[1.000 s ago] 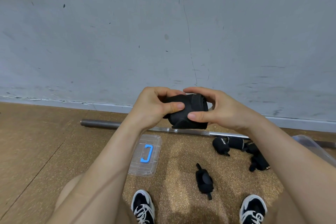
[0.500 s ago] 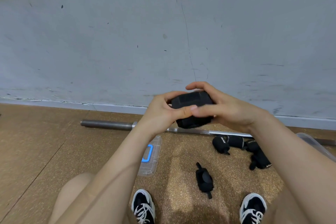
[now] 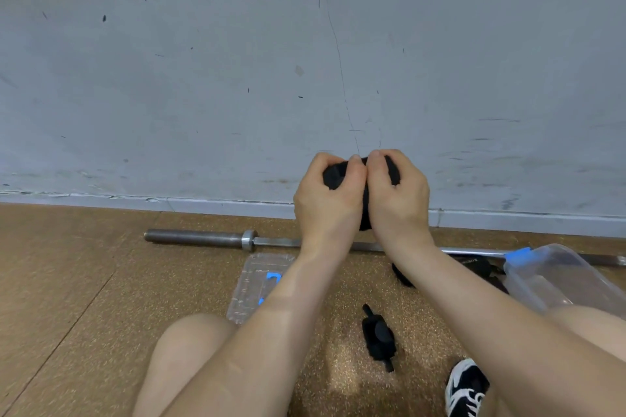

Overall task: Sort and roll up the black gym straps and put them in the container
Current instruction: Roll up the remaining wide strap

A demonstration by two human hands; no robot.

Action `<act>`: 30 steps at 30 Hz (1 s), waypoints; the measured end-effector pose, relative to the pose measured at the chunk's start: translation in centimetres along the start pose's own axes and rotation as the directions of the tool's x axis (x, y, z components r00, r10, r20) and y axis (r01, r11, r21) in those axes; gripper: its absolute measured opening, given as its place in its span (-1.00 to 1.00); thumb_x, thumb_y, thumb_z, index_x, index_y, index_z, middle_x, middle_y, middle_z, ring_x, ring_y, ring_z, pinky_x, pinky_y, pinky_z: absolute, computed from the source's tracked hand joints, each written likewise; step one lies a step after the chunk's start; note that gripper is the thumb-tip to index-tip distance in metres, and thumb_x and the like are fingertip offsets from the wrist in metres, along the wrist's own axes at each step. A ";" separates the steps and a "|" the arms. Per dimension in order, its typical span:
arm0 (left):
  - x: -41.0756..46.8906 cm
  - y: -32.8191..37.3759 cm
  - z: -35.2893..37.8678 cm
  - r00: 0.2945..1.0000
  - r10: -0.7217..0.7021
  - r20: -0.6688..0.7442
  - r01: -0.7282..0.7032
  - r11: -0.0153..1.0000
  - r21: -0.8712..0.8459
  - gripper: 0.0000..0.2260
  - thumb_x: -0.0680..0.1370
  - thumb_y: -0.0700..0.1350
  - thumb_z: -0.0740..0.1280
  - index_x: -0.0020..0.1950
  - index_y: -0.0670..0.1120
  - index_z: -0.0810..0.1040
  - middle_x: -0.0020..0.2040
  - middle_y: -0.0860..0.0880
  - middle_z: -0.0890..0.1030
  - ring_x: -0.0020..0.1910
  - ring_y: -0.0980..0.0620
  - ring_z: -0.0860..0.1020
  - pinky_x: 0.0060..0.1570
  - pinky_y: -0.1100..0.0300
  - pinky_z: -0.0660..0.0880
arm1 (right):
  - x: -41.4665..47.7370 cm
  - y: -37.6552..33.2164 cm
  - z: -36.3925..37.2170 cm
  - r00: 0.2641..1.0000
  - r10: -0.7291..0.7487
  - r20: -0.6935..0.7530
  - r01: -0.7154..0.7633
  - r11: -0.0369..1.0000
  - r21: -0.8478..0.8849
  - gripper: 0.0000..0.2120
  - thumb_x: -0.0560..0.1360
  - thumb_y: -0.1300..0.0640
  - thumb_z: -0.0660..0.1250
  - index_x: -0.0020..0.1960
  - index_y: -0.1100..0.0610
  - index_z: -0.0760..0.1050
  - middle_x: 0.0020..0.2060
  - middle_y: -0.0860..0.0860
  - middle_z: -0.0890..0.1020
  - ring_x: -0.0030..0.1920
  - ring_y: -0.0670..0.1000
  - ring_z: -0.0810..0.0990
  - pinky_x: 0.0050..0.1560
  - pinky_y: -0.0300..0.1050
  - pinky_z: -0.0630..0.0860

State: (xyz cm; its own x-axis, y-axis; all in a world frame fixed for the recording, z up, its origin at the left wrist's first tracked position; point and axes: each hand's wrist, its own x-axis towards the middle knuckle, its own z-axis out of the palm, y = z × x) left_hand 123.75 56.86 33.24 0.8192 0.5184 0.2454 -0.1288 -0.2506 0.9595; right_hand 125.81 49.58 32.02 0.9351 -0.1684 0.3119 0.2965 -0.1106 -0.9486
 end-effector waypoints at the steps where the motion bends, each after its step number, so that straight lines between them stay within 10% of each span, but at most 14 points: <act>1: 0.2 0.1 0.1 0.999 0.040 0.016 -0.041 0.999 0.036 -0.83 0.50 0.04 0.39 -0.22 -0.01 0.53 -0.32 0.15 0.58 -0.27 0.15 0.53 -0.16 0.13 0.51 | 0.1 -0.1 -0.2 1.000 0.014 -0.001 -0.014 1.000 0.027 -0.82 0.62 0.12 0.25 -0.15 0.04 0.53 -0.28 -0.12 0.61 -0.23 -0.20 0.55 -0.19 -0.31 0.45; 8: -0.8 -1.1 0.9 0.896 0.140 0.421 -0.185 0.980 0.067 -0.76 0.42 0.24 0.37 0.05 0.29 0.48 0.05 0.09 0.60 0.07 0.09 0.58 0.07 0.06 0.57 | 2.2 -1.3 -5.7 0.749 0.547 0.374 -0.628 0.766 0.138 -0.76 0.58 -0.08 0.29 -0.04 0.08 0.60 -0.16 0.09 0.69 -0.16 0.10 0.67 -0.14 0.00 0.60; 14: -2.4 1.8 1.4 0.776 -0.174 0.606 0.289 0.953 -0.095 -0.59 0.44 -0.10 0.55 0.23 0.03 0.49 0.07 -0.08 0.58 -0.08 -0.06 0.69 -0.13 -0.05 0.66 | 2.2 -1.6 -7.5 0.923 0.372 0.099 -0.380 0.921 0.089 -0.75 0.56 0.05 0.32 -0.22 0.16 0.59 -0.34 0.04 0.61 -0.29 0.02 0.59 -0.30 -0.13 0.52; 20: -0.9 1.3 1.0 0.815 0.158 0.558 -0.270 0.955 0.124 -0.61 0.36 0.02 0.57 0.10 0.21 0.50 -0.05 0.15 0.56 -0.08 0.11 0.59 -0.12 0.12 0.61 | 3.1 -2.0 -7.0 0.966 0.205 0.156 -0.187 0.975 -0.123 -0.74 0.56 0.24 0.20 -0.23 0.10 0.57 -0.27 -0.02 0.61 -0.16 0.00 0.58 -0.20 -0.12 0.52; 23: 0.0 1.3 2.5 0.670 0.182 0.719 -0.665 0.578 0.473 -0.42 0.37 0.21 0.47 0.29 0.26 0.29 0.09 0.11 0.42 0.00 0.00 0.56 -0.07 0.07 0.52 | 4.0 -2.4 -7.4 0.937 0.231 0.261 -0.087 0.880 -0.467 -0.62 0.50 0.36 0.11 0.11 0.05 0.59 0.06 0.03 0.64 0.12 0.04 0.57 0.18 -0.07 0.50; 30: 0.7 1.3 5.7 0.651 0.181 0.737 -0.636 0.661 0.399 -0.28 0.35 0.10 0.53 0.36 0.02 0.21 0.18 -0.04 0.34 0.00 -0.14 0.55 -0.06 -0.01 0.54 | 5.0 -5.9 -11.9 0.718 0.423 0.552 0.041 0.766 -0.641 -0.15 0.41 0.30 0.39 0.53 -0.19 0.10 0.33 -0.09 0.46 0.32 0.05 0.50 0.31 0.08 0.49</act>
State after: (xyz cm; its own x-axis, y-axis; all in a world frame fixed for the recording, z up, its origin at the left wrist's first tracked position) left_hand 127.37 52.28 33.86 0.9220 -0.3108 0.2309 -0.3828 -0.8214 0.4228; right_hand 126.38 37.78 39.84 0.9045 0.3729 -0.2069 0.1412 -0.7197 -0.6798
